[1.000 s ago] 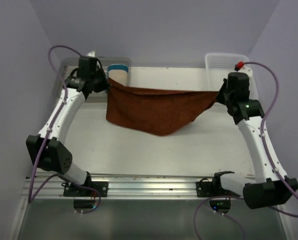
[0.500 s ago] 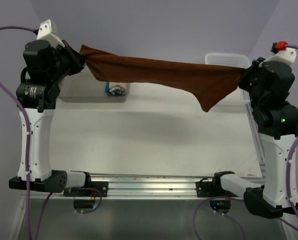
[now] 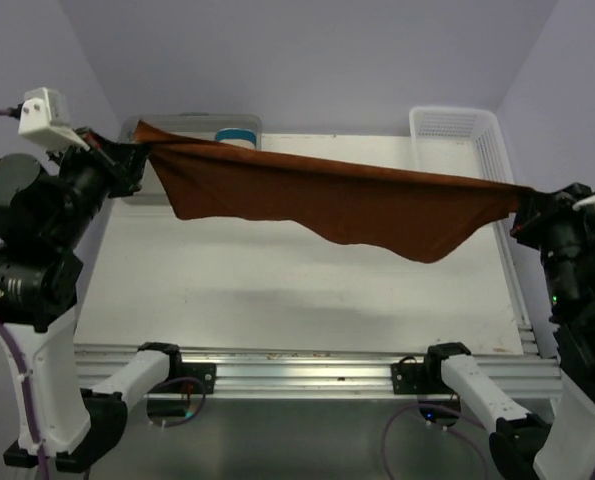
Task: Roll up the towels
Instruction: Flatten the towel
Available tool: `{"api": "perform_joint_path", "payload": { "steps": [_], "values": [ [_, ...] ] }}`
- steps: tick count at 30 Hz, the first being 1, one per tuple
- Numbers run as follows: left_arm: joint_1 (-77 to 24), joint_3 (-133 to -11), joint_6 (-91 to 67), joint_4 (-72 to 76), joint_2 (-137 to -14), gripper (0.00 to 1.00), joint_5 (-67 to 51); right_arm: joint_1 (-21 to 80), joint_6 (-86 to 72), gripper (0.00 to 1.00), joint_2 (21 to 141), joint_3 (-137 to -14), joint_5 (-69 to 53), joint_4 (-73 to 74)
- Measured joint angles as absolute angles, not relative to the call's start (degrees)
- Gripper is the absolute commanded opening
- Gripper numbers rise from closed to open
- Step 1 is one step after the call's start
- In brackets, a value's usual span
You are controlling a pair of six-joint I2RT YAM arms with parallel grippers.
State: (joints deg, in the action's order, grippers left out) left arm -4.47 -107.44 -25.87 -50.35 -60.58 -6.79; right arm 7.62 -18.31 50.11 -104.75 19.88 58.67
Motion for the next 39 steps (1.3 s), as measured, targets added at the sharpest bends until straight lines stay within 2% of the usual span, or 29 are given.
{"api": "perform_joint_path", "payload": {
  "steps": [5,8,11,17,19,20,21,23,24,26,28,29,31,38,39],
  "values": [
    [-4.51,-102.85,-25.91,-51.53,-51.07,0.00,-6.85,7.62,-18.20,0.00,45.04,-109.16,18.52,62.98],
    [-4.51,-97.19,-25.98,-51.13,-48.31,0.00,-6.63,7.60,-18.22,0.00,43.24,-107.09,17.10,63.09],
    [-4.49,-89.32,-26.46,-50.19,-49.30,0.00,-5.39,7.60,-18.44,0.00,42.96,-99.61,16.27,61.89],
    [-4.08,-68.45,-29.28,-43.42,-57.08,0.00,-3.73,7.53,-19.68,0.00,48.64,-75.83,15.77,53.84],
    [-3.95,-62.48,-30.30,-40.69,-60.93,0.07,-4.03,7.51,-19.99,0.00,52.90,-68.95,15.94,49.80],
    [-3.88,-59.44,-30.96,-39.00,-62.85,0.14,-4.27,7.49,-20.10,0.11,55.09,-66.26,15.99,48.25],
    [-3.86,-57.28,-31.14,-37.69,-64.29,0.37,-4.36,7.49,-20.34,0.24,57.89,-63.83,15.97,46.70],
    [-3.81,-53.06,-32.10,-35.03,-67.57,0.60,-4.21,7.49,-20.75,0.49,63.81,-60.69,15.99,43.72],
    [-3.77,-52.07,-32.75,-34.54,-69.54,0.67,-4.01,7.44,-20.93,0.53,66.35,-60.07,15.97,42.44],
    [-3.70,-51.70,-33.85,-33.50,-74.11,0.70,-3.64,7.42,-21.04,0.64,69.97,-59.96,15.99,40.49],
    [-3.68,-51.72,-33.98,-32.91,-77.19,0.71,-3.42,7.42,-21.15,0.70,70.83,-59.96,15.92,39.00],
    [-3.68,-51.72,-33.98,-32.95,-77.69,0.78,-3.25,7.42,-21.15,0.71,70.57,-59.99,15.92,38.48],
    [-3.68,-51.75,-34.02,-32.93,-76.99,0.77,-2.57,7.42,-21.12,0.71,69.06,-59.99,15.94,37.82],
    [-3.66,-50.11,-35.38,-34.70,-67.24,0.49,0.93,7.44,-22.15,0.65,60.62,-56.93,12.93,37.17],
    [-3.66,-49.01,-35.88,-34.94,-65.91,0.48,1.19,7.51,-22.57,0.65,59.35,-55.42,12.19,37.19]
  ]
}}
